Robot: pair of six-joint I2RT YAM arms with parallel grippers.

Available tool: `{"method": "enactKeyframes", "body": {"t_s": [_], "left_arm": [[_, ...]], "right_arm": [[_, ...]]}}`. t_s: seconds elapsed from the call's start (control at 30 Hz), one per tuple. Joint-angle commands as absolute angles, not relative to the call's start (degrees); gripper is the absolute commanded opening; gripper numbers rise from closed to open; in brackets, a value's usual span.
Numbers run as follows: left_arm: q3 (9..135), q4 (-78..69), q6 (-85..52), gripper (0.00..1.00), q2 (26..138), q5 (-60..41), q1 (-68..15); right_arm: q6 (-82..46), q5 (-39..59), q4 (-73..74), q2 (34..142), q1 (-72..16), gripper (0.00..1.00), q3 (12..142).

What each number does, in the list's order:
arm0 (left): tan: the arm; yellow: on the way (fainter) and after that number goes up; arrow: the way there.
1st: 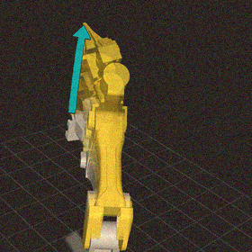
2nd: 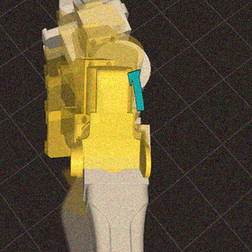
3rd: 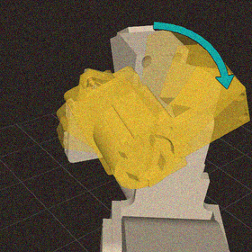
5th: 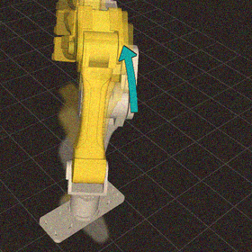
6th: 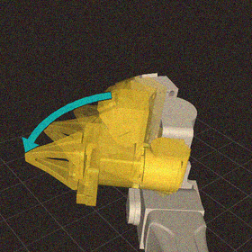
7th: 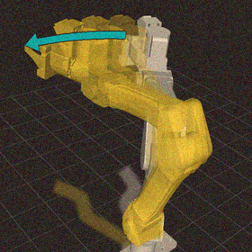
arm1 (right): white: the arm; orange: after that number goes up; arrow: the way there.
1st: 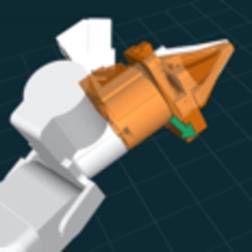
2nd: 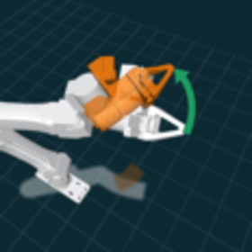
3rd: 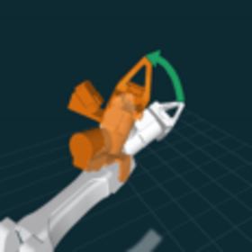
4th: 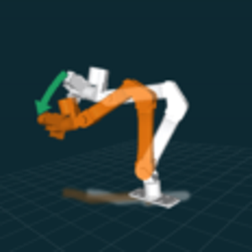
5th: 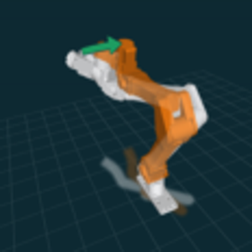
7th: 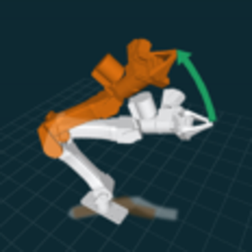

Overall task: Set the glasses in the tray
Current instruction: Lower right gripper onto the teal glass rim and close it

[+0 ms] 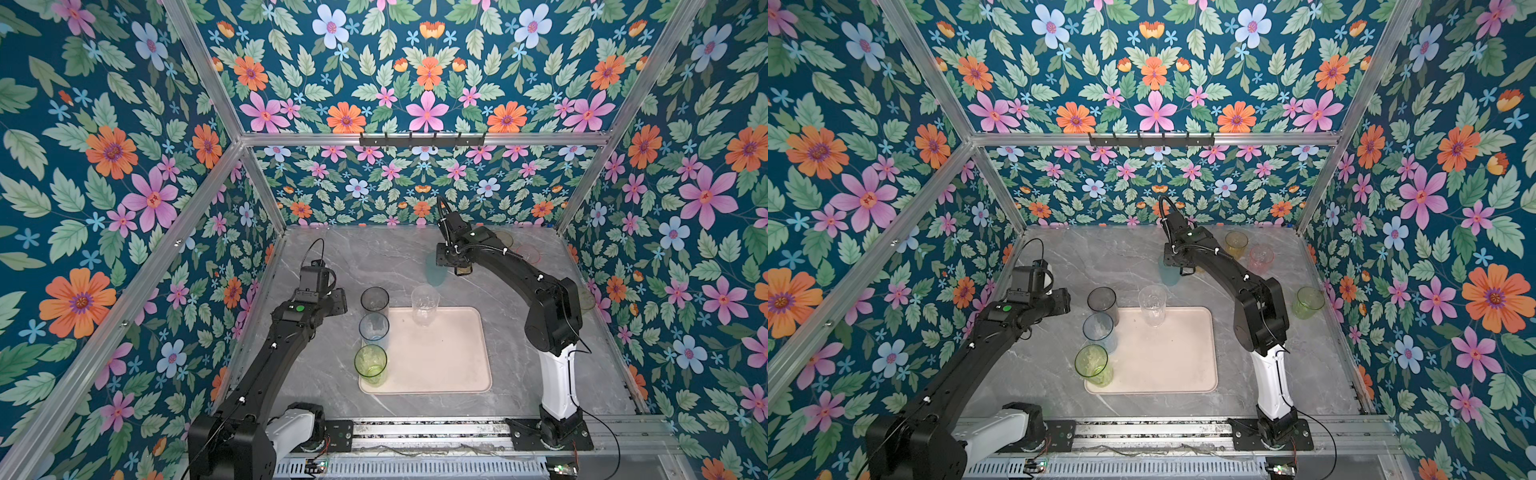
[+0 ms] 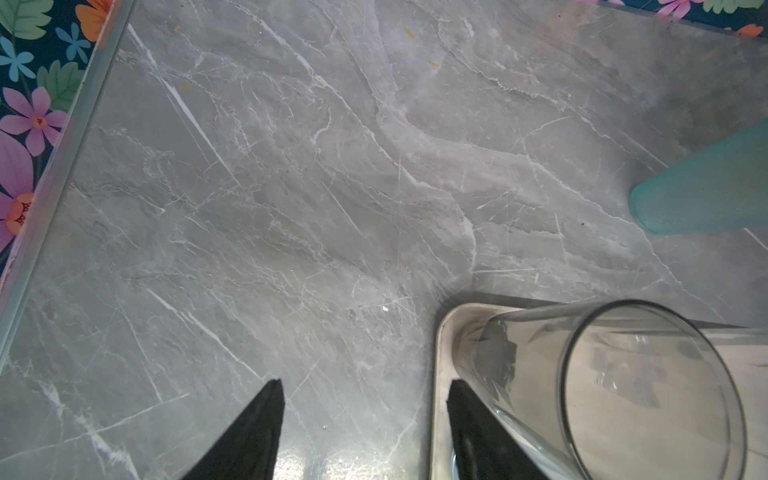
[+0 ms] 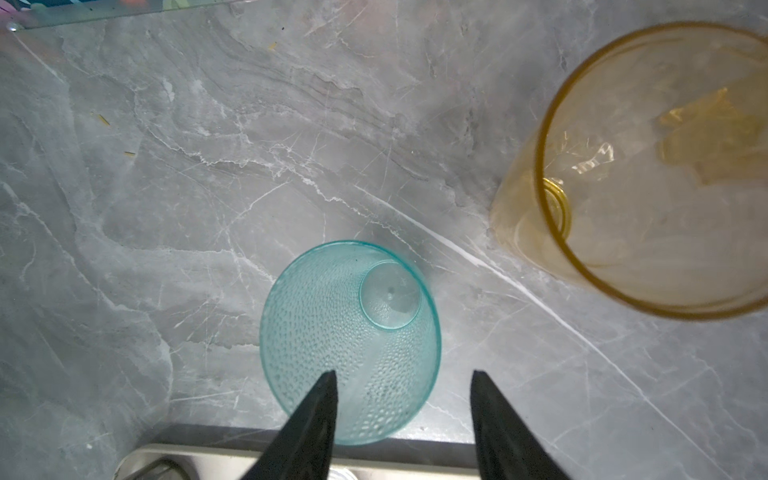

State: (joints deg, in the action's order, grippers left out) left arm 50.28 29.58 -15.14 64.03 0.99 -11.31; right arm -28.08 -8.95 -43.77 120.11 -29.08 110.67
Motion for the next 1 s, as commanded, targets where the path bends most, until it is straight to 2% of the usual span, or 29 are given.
{"method": "enactKeyframes", "body": {"t_s": [0.0,0.97], "left_arm": [[50.4,29.7,-15.2,0.66,63.9,1.1,-11.3],[50.3,29.6,-15.3,0.66,63.7,1.0,-11.3]], "right_arm": [[-29.3,-8.2,-43.2,120.9,-28.9,0.52,111.2],[-30.7,-6.5,-44.1,126.3,-27.7,0.47,114.4]]}}
